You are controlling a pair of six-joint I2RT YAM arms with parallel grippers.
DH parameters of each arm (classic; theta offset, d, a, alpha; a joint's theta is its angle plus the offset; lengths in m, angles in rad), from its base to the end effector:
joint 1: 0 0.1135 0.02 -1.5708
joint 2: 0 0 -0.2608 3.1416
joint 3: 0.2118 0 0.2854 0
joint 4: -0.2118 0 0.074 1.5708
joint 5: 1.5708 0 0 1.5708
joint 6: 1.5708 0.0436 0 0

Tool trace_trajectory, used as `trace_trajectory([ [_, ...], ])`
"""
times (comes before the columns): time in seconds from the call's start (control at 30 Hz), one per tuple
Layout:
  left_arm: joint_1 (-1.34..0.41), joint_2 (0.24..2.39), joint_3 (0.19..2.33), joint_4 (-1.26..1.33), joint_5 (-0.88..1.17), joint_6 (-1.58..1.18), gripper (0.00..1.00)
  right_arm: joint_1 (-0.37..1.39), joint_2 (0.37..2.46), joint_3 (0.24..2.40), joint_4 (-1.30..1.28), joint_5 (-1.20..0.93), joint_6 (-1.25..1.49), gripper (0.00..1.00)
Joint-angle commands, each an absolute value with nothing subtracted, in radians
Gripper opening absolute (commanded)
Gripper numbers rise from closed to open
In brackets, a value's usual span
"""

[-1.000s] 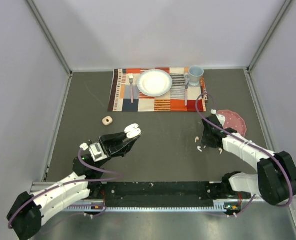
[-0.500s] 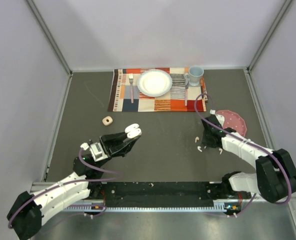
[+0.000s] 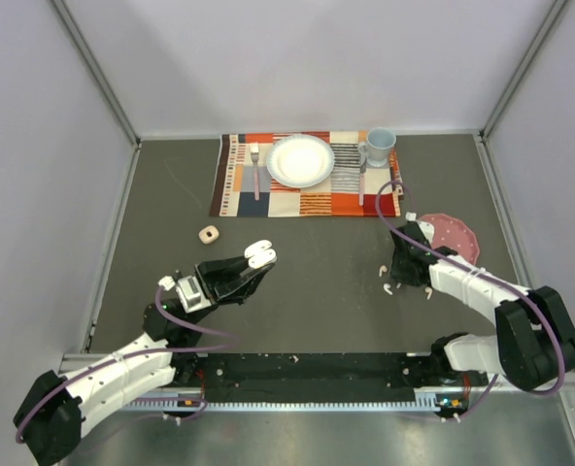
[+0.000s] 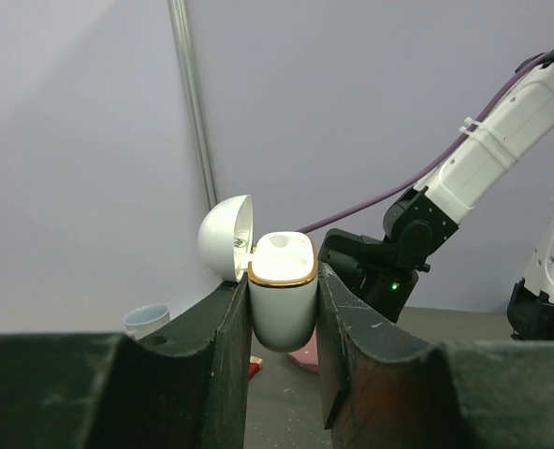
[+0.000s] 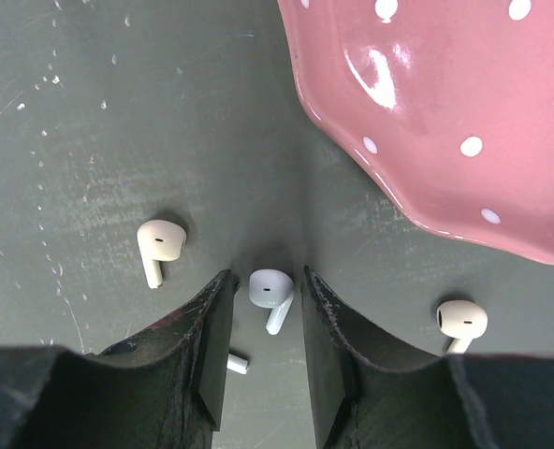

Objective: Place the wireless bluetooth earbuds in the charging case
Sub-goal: Pick up the right earbud from the center of the board.

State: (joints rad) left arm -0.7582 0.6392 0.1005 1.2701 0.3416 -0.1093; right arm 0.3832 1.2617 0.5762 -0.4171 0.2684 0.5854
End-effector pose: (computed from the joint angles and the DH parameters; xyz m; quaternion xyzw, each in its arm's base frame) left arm 0.1109 -0.1252 0.2543 0.2751 0.3311 -0.4411 0.7875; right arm 0.2334 0.0816 0.1282 0.1282 0.9559 -0.0082 0.2640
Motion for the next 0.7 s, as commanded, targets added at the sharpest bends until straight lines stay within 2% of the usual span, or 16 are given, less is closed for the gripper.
trace_trajectory([
  [0.0, -0.759, 0.64, 0.12, 1.292, 0.337, -0.103, 0.0, 0.373, 1.293, 0.609, -0.403, 0.273, 0.575, 0.34],
  [0.4, -0.761, 0.63, 0.115, 1.276, 0.33, -0.1, 0.0, 0.373, 1.285, 0.597, -0.408, 0.284, 0.589, 0.29],
  [0.5, -0.759, 0.629, 0.114, 1.275, 0.327, -0.1, 0.0, 0.373, 1.275, 0.591, -0.408, 0.285, 0.591, 0.26],
  [0.53, -0.759, 0.629, 0.114, 1.276, 0.327, -0.1, 0.0, 0.371, 1.273, 0.591, -0.408, 0.287, 0.594, 0.21],
  [0.67, -0.761, 0.626, 0.109, 1.276, 0.324, -0.101, 0.0, 0.373, 1.264, 0.586, -0.408, 0.29, 0.595, 0.21],
])
